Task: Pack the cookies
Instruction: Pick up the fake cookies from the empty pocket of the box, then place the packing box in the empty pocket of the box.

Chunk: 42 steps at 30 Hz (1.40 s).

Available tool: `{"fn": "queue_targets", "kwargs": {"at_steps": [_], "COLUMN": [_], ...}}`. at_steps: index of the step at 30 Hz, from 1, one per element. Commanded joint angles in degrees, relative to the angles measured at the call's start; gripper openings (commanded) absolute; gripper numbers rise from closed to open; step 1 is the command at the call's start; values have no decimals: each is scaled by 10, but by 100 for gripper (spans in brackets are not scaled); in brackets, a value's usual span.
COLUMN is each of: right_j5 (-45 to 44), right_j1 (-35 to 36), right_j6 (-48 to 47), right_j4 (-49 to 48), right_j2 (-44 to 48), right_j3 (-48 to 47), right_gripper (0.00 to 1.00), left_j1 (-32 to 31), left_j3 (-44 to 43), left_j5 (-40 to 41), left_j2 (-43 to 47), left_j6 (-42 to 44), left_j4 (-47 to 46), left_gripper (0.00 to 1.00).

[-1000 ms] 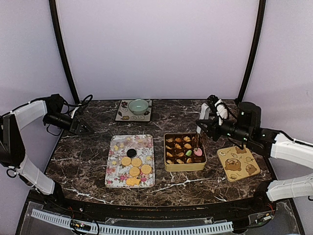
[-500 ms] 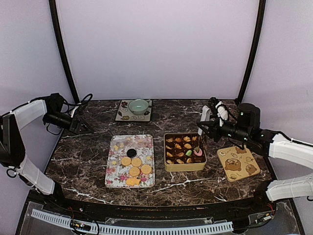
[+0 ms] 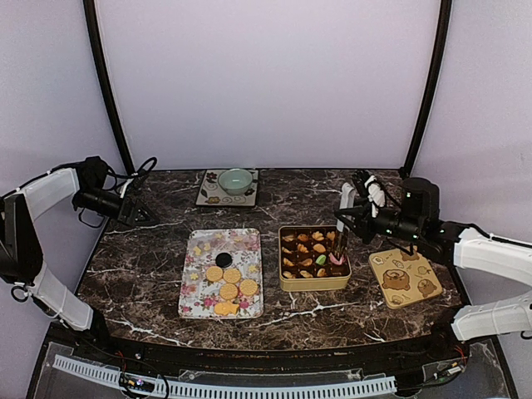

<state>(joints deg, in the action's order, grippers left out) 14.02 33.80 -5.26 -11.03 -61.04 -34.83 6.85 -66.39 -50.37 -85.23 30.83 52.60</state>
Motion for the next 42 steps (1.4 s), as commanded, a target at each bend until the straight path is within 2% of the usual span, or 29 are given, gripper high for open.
{"fn": "queue_targets", "kwargs": {"at_steps": [1,4,6,20,32,42], "right_j5": [17,23,29,56,103,152], "right_j1": [-10,-13,-12,-12,-12,-10], "right_j6": [2,-2,-8,-50,-55,-58], "right_j4": [-36,-30,-19,83,174,166], "right_j2": [-1,-3,-6,6,64,39], "right_j3": [-6,-16,-24,-126,-100,-85], "right_gripper": [16,3,0,0,0,0], "left_j1": [3,3,2,2,3,3], "left_j3": [-12,-12,-14,-13,-9,-6], "left_j5": [-12,-13,-13,-19,-21,-20], "left_j2": [9,9,9,9,6,7], "left_j6": [1,1,1,1,2,2], "left_j4": [18,17,17,15,13,13], "left_gripper": [99,99,99,99,99,99]}}
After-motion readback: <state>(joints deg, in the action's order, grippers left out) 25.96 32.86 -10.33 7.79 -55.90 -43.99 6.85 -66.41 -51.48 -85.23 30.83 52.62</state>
